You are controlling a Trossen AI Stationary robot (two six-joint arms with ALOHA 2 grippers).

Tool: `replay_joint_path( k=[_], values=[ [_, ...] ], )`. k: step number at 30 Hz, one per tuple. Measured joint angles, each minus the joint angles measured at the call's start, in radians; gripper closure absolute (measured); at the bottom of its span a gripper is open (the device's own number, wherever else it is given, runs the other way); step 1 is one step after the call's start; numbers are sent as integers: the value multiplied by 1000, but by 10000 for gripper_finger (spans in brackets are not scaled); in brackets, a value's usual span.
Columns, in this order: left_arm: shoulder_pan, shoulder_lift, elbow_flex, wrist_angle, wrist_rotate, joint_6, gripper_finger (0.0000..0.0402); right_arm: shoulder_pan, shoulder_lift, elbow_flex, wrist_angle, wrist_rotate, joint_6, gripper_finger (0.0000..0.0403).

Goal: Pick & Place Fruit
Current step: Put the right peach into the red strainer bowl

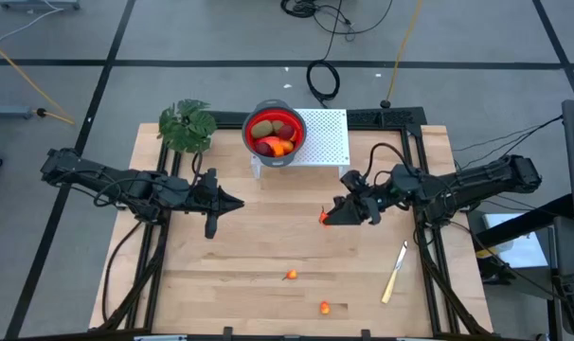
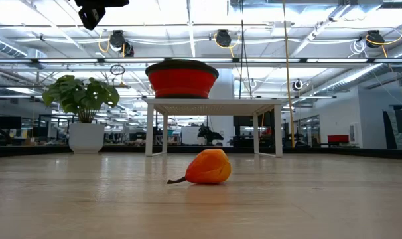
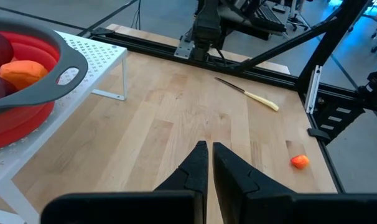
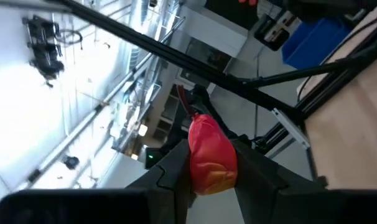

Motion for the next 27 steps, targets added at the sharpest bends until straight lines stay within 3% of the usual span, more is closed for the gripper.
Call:
replay_joint_path(
  k=[3, 18, 27],
  values=[
    [0, 0, 0, 0, 0, 1, 380, 0, 0, 0, -3, 0, -118, 309],
    [0, 0, 0, 0, 0, 13, 380, 3, 0, 0, -9, -2, -1048, 309],
    [0, 0, 0, 0, 0, 12, 380, 3, 0, 0, -47, -1, -1377, 309]
  ],
)
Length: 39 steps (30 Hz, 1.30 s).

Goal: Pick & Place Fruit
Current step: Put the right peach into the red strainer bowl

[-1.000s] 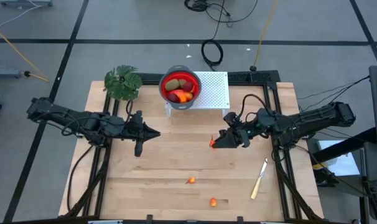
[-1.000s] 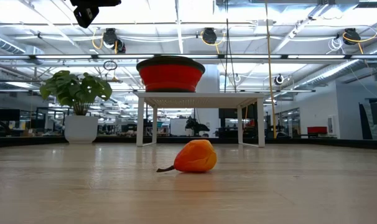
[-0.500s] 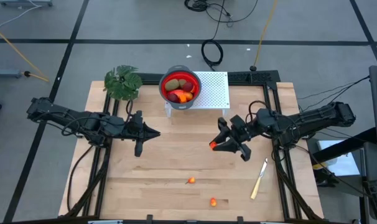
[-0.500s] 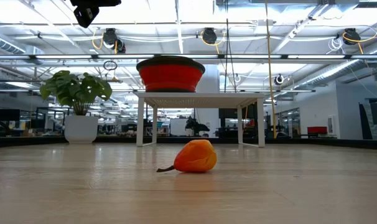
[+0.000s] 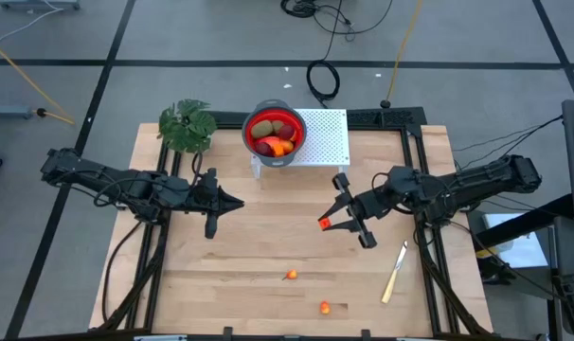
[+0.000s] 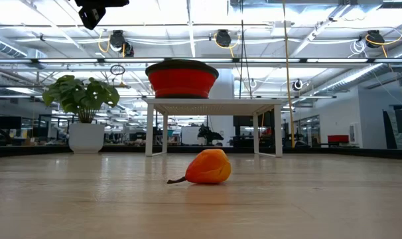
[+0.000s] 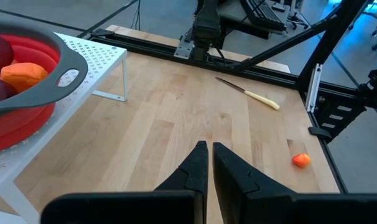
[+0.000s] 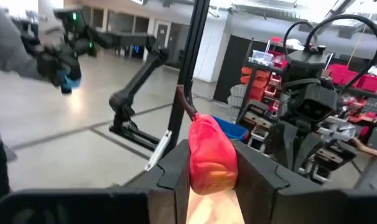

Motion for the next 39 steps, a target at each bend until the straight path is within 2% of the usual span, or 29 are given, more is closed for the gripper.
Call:
replay_joint_path(
  k=[6, 15, 21, 39],
  values=[
    [0, 0, 0, 0, 0, -10, 380, 0, 0, 0, -57, 41, -44, 309],
    [0, 0, 0, 0, 0, -6, 380, -3, 0, 0, -228, 267, 7, 309],
    [0, 0, 0, 0, -1, -5, 380, -51, 0, 0, -262, 357, 9, 309],
    [11, 0, 0, 1, -134, 21, 380, -335, 0, 0, -245, 363, 58, 309]
  ],
)
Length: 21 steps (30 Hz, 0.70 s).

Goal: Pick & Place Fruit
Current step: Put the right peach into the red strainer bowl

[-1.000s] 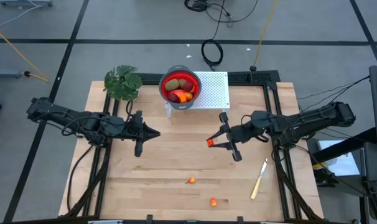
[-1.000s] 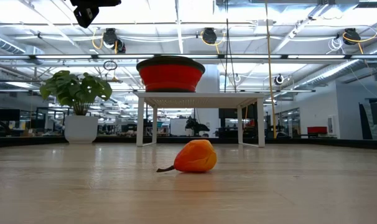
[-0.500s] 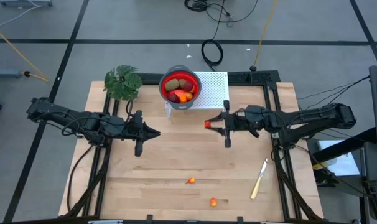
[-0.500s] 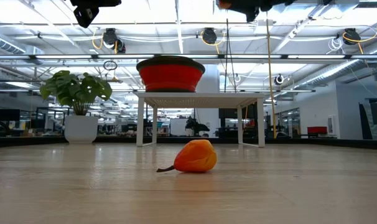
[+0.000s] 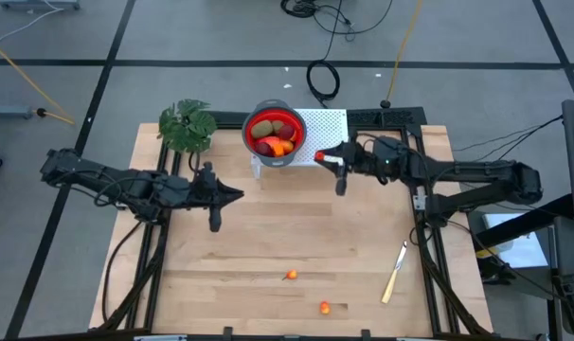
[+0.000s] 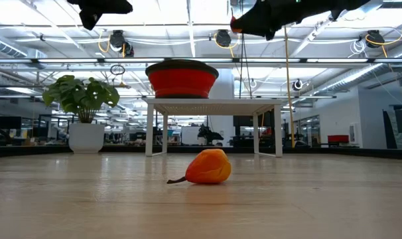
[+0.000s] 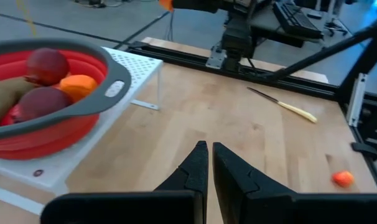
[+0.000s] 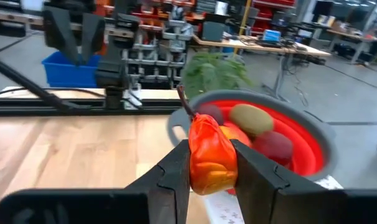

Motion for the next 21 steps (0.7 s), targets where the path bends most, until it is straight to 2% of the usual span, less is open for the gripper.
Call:
replay_joint_path(
  k=[9, 21],
  values=[
    [68, 0, 0, 71, -6, -21, 380, -71, 37, 18, 90, -96, 51, 309],
    [166, 0, 0, 195, 1, -68, 380, -85, 255, 353, -165, -155, -88, 309]
  ],
)
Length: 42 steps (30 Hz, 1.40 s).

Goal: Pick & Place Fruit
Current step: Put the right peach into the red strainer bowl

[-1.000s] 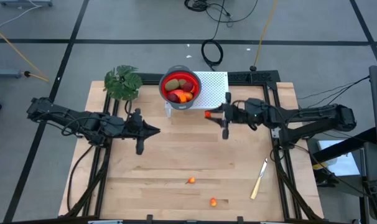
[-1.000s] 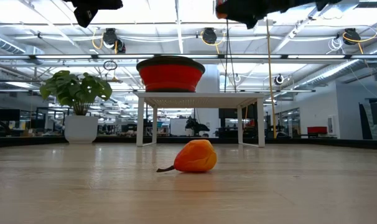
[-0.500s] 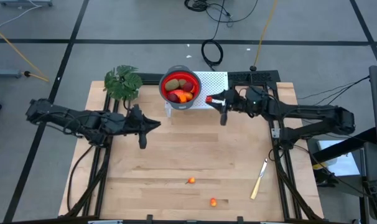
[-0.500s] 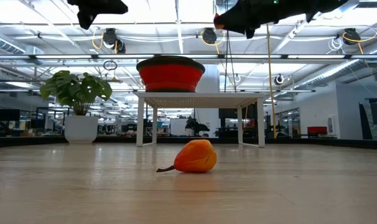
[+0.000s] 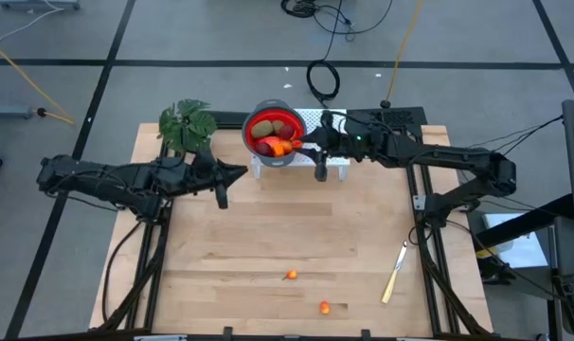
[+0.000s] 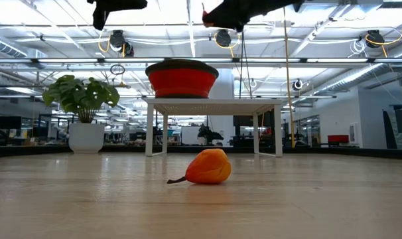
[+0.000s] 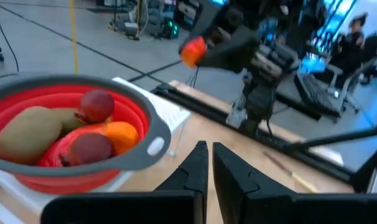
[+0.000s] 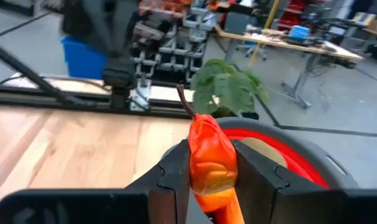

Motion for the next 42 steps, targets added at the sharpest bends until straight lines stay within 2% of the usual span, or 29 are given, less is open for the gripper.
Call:
replay_joint_path(
  k=[7, 11, 14, 19, 24, 28, 32, 42],
  values=[
    [68, 30, 1, 188, 28, 61, 376, 2, 66, 66, -14, -53, -56, 309],
    [118, 89, 2, 330, 89, 94, 339, 11, 82, 71, -5, -44, -131, 309],
    [151, 155, 3, 401, 131, 93, 293, 20, 95, 72, -4, 27, -176, 309],
    [185, 273, 50, 457, 136, 115, 217, 29, 97, 72, 2, 144, -276, 309],
    [200, 394, 131, 456, 137, 207, 175, 46, 97, 72, 45, 276, -366, 310],
    [203, 464, 203, 456, 132, 288, 165, 55, 97, 72, 51, 372, -450, 310],
    [203, 501, 250, 455, 70, 339, 167, 54, 97, 72, 49, 419, -467, 310],
    [240, 500, 257, 444, 47, 364, 173, 54, 97, 71, 51, 420, -468, 310]
  ],
)
